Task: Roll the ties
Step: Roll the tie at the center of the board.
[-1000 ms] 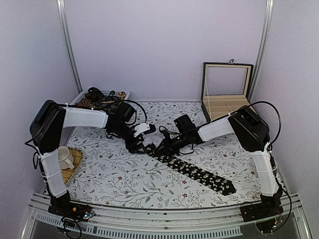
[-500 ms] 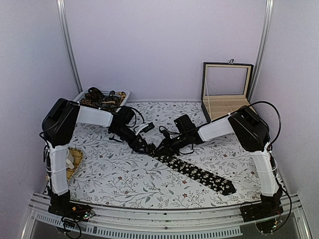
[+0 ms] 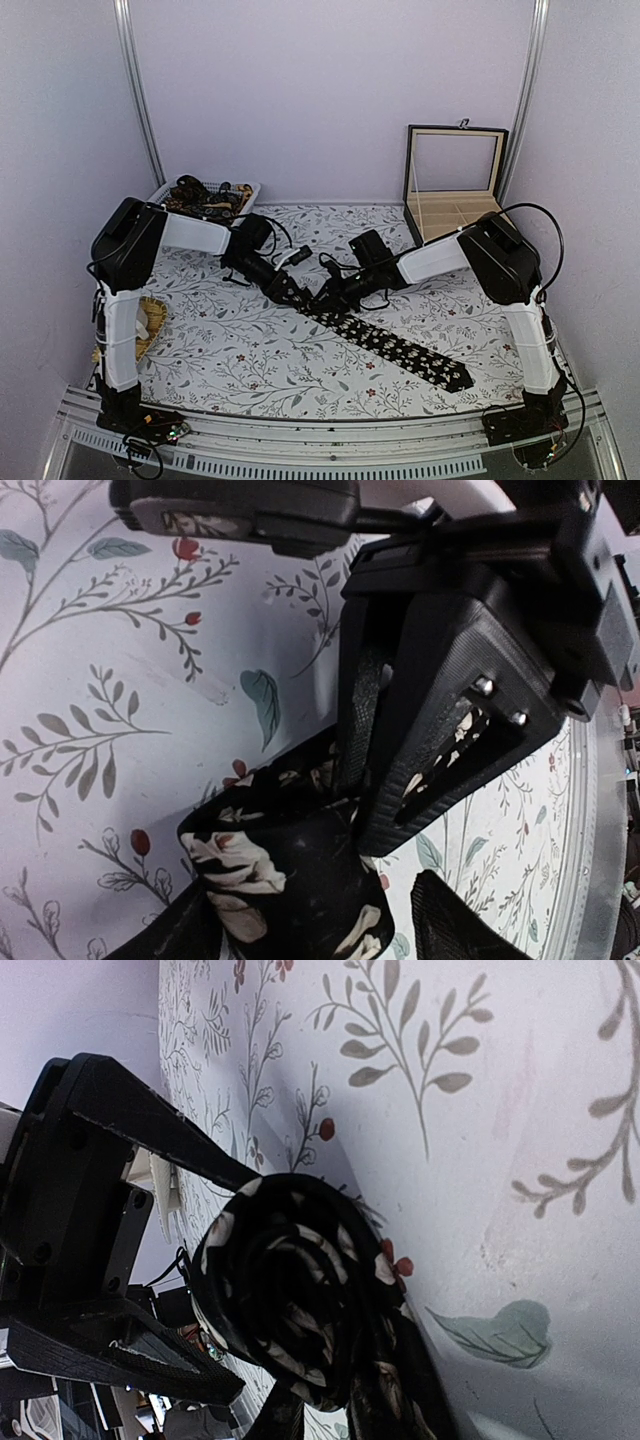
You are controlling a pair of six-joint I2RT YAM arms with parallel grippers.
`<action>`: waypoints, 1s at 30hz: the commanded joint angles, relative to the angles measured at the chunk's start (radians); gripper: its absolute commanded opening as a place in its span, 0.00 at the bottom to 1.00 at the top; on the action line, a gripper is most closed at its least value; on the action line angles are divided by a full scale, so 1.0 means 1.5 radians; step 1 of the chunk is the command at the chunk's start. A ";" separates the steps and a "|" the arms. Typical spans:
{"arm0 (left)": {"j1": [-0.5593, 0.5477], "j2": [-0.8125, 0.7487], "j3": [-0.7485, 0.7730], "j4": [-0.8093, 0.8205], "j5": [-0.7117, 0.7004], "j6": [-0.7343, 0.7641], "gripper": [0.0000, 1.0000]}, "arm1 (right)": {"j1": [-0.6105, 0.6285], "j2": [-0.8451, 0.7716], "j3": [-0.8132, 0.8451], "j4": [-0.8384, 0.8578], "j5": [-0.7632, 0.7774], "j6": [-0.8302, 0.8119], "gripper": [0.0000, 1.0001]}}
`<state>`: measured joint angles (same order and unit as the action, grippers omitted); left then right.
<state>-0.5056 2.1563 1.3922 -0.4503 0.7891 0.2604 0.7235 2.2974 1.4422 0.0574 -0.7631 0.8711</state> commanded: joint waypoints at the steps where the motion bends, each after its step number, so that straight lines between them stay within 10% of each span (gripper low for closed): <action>1: -0.015 0.043 0.007 -0.039 -0.013 0.012 0.64 | -0.007 0.054 -0.013 -0.057 0.052 -0.008 0.16; 18: -0.036 0.081 0.021 -0.103 -0.037 0.039 0.43 | -0.011 0.055 0.009 -0.064 0.049 -0.004 0.15; 30: -0.016 0.063 -0.016 -0.020 -0.047 -0.060 0.01 | -0.016 -0.038 -0.044 -0.089 0.083 -0.044 0.30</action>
<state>-0.5163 2.2108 1.4403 -0.4648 0.7898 0.2497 0.7174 2.2951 1.4528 0.0319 -0.7761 0.8562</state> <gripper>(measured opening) 0.171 0.266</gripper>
